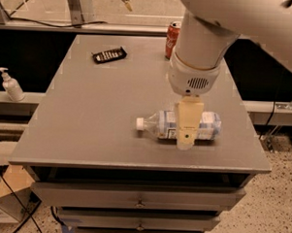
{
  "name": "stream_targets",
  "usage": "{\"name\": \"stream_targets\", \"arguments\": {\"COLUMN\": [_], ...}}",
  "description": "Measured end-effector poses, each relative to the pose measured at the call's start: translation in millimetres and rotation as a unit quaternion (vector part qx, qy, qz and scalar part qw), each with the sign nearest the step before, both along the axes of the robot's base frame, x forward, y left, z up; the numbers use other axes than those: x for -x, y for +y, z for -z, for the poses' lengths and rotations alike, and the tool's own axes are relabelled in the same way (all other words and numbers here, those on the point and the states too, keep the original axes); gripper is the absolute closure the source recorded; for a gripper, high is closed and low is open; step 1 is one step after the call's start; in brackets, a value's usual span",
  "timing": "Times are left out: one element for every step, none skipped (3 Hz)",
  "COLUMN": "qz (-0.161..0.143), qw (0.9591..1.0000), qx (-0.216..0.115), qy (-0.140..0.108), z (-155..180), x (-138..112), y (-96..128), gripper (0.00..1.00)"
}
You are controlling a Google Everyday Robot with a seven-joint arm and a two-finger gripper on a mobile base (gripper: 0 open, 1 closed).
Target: Place blue plastic bottle upright
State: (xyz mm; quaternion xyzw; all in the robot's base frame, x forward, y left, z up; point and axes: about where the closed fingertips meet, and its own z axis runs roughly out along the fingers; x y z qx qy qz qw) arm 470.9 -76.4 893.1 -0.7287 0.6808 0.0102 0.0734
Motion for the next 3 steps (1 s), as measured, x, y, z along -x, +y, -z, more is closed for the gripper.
{"name": "stream_targets", "arguments": {"qz": [0.003,0.008,0.018], "qw": [0.9995,0.9984,0.997], "qx": [0.022,0.037,0.044], "qy": [0.023,0.042,0.062], "z": [23,41,60], "x": [-1,0,-1], "y": [-1,-6,-11], "gripper": [0.0,0.0,0.0]}}
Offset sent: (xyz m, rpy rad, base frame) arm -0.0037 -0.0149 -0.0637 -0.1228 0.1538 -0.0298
